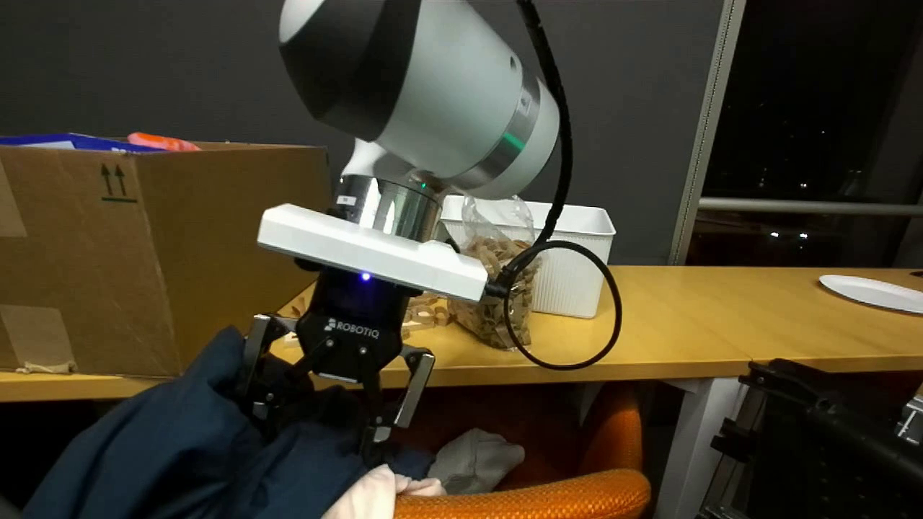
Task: Shift the clothes to the laundry basket
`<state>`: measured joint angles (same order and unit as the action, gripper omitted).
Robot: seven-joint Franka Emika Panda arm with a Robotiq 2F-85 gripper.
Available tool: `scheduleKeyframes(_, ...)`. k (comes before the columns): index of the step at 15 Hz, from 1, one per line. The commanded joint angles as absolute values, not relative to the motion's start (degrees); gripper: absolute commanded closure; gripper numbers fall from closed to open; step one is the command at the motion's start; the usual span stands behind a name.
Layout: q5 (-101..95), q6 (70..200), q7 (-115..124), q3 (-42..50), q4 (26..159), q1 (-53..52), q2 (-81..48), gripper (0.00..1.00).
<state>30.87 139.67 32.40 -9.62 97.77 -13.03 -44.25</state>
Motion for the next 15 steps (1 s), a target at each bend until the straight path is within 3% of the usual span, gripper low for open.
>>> scheduleKeyframes(1, 31.7, 143.1, 31.9, -11.3, 97.5, -14.2, -45.1, 0.58)
scheduleKeyframes(7, 33.1, 148.1, 30.1, -12.8, 103.7, -13.8, -40.8, 0.98)
scheduleKeyframes(15, 27.8, 150.2, 37.9, -9.3, 117.7, -17.9, -23.1, 0.96)
